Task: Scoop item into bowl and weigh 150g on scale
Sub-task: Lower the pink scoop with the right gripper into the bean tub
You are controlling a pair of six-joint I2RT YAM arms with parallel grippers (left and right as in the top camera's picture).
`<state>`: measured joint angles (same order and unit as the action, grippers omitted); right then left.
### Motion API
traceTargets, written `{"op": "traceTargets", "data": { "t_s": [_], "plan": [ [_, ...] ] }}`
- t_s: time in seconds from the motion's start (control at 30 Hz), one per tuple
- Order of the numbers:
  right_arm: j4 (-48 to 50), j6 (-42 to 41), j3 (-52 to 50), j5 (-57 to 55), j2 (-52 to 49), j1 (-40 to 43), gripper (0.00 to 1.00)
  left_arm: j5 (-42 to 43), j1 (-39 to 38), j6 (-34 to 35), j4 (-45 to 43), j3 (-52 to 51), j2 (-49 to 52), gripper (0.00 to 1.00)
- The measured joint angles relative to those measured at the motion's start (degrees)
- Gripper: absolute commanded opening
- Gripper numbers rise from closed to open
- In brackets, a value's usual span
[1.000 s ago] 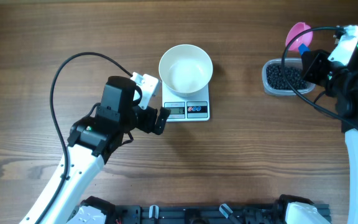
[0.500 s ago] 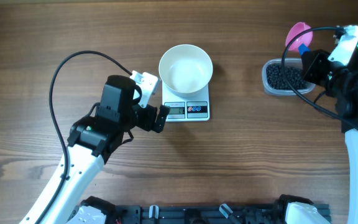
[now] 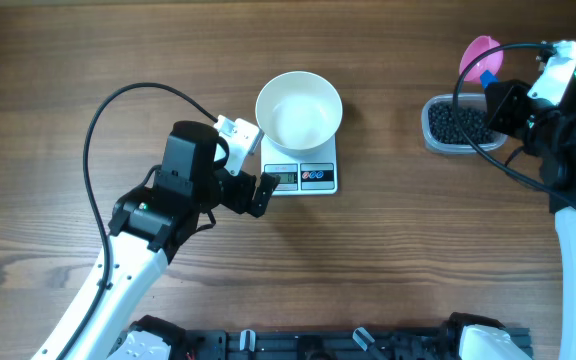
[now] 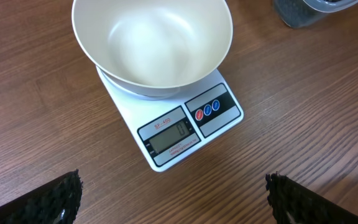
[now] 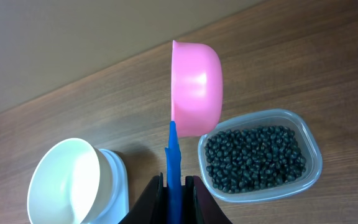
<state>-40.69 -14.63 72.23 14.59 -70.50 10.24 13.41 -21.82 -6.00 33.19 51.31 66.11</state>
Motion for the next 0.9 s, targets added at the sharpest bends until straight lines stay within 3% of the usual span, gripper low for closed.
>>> {"op": "traceTargets", "data": {
  "t_s": [0.9],
  "plan": [
    [-7.1,0.0,0.0,-10.5,0.0,0.0,0.04,0.0,0.0,-0.4,0.4,0.0,0.0,1.0]
  ]
}}
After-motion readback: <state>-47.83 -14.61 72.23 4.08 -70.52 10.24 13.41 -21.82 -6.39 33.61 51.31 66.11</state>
